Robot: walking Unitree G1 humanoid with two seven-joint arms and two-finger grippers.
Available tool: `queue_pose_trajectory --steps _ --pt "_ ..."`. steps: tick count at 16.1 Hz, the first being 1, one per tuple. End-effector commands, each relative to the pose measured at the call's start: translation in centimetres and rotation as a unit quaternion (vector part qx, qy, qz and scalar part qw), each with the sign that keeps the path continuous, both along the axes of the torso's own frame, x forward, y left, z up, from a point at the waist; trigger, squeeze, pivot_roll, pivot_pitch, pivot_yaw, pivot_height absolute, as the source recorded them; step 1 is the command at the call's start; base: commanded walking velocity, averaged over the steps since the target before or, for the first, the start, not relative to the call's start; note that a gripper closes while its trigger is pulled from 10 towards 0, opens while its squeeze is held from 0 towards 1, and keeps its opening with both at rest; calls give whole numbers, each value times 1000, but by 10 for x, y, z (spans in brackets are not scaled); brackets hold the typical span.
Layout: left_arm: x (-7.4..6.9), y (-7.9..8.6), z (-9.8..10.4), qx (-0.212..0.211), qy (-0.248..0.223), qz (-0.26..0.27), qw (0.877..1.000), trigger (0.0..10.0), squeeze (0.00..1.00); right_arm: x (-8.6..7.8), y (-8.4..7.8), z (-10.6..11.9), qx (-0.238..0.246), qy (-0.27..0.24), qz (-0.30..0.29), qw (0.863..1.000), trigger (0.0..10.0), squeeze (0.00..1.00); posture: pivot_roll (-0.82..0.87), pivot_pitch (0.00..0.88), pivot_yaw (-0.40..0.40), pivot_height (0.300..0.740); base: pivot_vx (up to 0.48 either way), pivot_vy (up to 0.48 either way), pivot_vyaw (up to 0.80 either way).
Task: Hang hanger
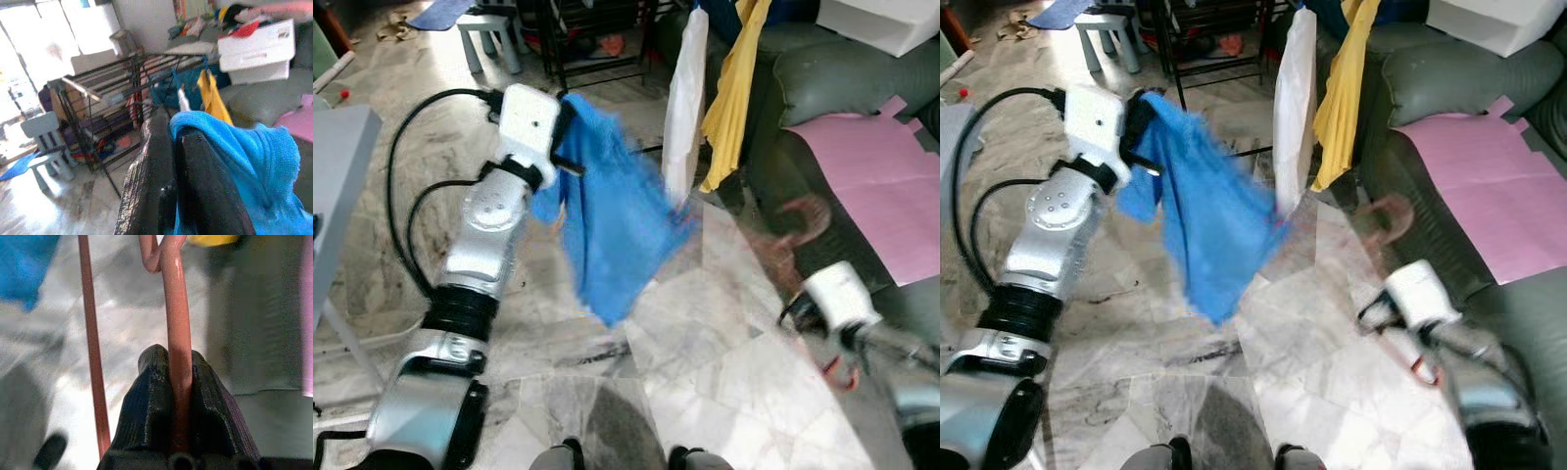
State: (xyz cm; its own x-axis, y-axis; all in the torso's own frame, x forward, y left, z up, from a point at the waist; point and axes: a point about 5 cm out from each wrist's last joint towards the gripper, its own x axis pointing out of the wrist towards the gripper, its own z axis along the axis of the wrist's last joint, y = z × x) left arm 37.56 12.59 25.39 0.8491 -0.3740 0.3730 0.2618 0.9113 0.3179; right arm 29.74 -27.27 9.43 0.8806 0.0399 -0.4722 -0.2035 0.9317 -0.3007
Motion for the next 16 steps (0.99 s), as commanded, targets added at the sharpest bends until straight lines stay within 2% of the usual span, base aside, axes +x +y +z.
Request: queue_pose_trajectory --steps 1,2,3,4,5,7,11,13,14,16 --pt "-8 -8 20 -4 -58 -18 998 10000 0 0 0 -5 27 2 -30 999 10000 0 -118 160 40 740 0 0 0" --pt "-15 -26 21 8 -77 -53 996 10000 0 5 19 -6 58 4 -2 998 10000 0 -111 158 39 740 0 0 0" --pt "-25 -46 19 39 -100 -91 990 10000 0 6 41 -8 67 6 52 996 10000 0 -103 158 35 740 0 0 0" --pt "-32 -63 16 72 -121 -120 983 10000 0 6 55 -9 79 8 88 993 10000 0 -103 158 35 740 0 0 0" --pt "-34 -67 15 81 -127 -127 980 10000 0 6 58 -9 84 9 97 992 10000 0 -103 158 35 740 0 0 0" --pt "-40 -85 8 126 -149 -160 968 10000 0 0 71 -6 84 12 162 983 10000 0 -107 157 35 740 0 0 0" --pt "-37 -81 5 161 -157 -163 961 10000 0 -2 54 -5 41 12 154 987 10000 0 -116 160 48 740 0 0 0" --pt "-32 -69 7 175 -162 -150 960 10000 0 -3 47 -7 -6 13 152 988 10000 0 -116 162 51 740 0 0 0" --pt "-30 -65 9 169 -162 -149 961 10000 0 -6 49 -10 -28 22 177 984 10000 0 -116 162 51 740 0 0 0" --pt "-31 -66 4 184 -153 -168 956 10000 0 -15 59 -11 -29 28 250 967 10000 0 -105 162 50 740 0 0 0"
